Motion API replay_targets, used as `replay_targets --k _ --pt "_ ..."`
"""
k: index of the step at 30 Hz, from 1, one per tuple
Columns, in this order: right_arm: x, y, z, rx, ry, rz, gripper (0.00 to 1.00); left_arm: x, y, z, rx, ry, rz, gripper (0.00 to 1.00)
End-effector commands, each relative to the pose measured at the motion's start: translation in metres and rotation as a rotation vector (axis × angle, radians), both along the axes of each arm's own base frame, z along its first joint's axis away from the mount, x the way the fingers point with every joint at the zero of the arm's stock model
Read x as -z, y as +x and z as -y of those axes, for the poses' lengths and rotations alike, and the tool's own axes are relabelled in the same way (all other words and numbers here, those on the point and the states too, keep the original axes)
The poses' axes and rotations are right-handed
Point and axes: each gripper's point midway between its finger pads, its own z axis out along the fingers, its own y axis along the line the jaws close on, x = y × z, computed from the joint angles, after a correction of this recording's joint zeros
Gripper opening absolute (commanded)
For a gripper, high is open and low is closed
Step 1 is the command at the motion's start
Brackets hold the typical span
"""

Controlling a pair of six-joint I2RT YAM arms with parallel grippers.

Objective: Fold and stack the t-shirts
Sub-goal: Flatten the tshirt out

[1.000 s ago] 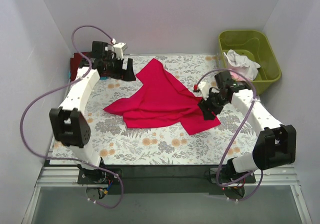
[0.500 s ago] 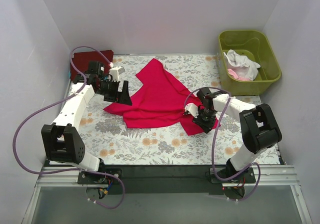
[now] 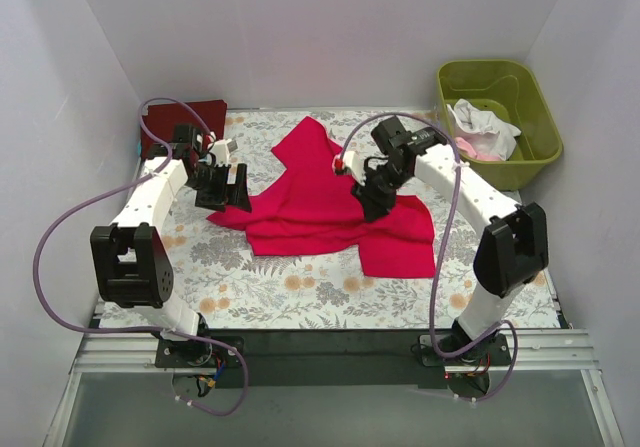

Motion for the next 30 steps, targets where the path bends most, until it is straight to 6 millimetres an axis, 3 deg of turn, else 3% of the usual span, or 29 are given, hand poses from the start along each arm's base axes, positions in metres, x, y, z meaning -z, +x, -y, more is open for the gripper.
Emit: replay_targets --k 1,3,4,7,9,13,17,18,20,21,22,25,26,27,29,30 --pt "0.013 0.048 -0.018 0.100 -0.001 0.017 0.36 0.003 0.001 -0.008 -0.019 0.042 0.007 0.86" --pt "0.031 0.075 -0.020 0.127 -0.046 0.058 0.38 0.009 -0.001 -0.012 -0.031 0.054 -0.009 0.86" --pt "0.029 0.092 -0.026 0.137 -0.037 0.105 0.38 0.012 -0.002 -0.015 -0.039 0.060 -0.017 0.86" --pt "0.057 0.118 -0.024 0.169 -0.100 0.146 0.38 0.014 -0.001 -0.025 -0.071 0.056 -0.029 0.86" --pt "0.076 0.125 -0.015 0.183 -0.163 0.153 0.36 0.011 0.001 -0.025 -0.071 0.054 -0.023 0.86" --pt "0.103 0.119 0.008 0.180 -0.255 0.154 0.33 0.005 0.003 -0.028 -0.072 0.054 -0.005 0.86" --pt "0.128 0.079 0.029 0.132 -0.323 0.069 0.27 0.009 0.003 -0.028 -0.067 0.054 -0.006 0.85" --pt "0.144 0.049 0.040 0.103 -0.361 -0.001 0.25 0.010 0.004 -0.028 -0.069 0.055 -0.009 0.85" --pt "0.152 0.013 0.048 0.056 -0.391 -0.067 0.24 0.012 0.006 -0.030 -0.073 0.057 -0.012 0.85" --pt "0.160 -0.026 0.058 0.007 -0.437 -0.153 0.24 0.013 0.007 -0.030 -0.070 0.054 -0.016 0.84" --pt "0.160 -0.047 0.059 -0.020 -0.441 -0.199 0.24 0.013 0.007 -0.030 -0.066 0.055 -0.017 0.84" --pt "0.132 -0.119 0.042 -0.163 -0.342 -0.347 0.25 0.015 0.006 -0.032 -0.050 0.064 -0.019 0.84" --pt "0.111 -0.134 0.024 -0.219 -0.229 -0.359 0.28 0.016 0.006 -0.032 -0.046 0.065 -0.023 0.84" --pt "0.099 -0.143 0.014 -0.256 -0.188 -0.361 0.30 0.016 0.004 -0.031 -0.029 0.063 -0.023 0.84" --pt "0.065 -0.124 -0.012 -0.224 -0.077 -0.316 0.34 0.016 0.001 -0.027 -0.009 0.043 -0.032 0.84" --pt "0.056 -0.103 -0.012 -0.162 -0.047 -0.303 0.35 0.017 0.000 -0.026 -0.006 0.037 -0.032 0.84"
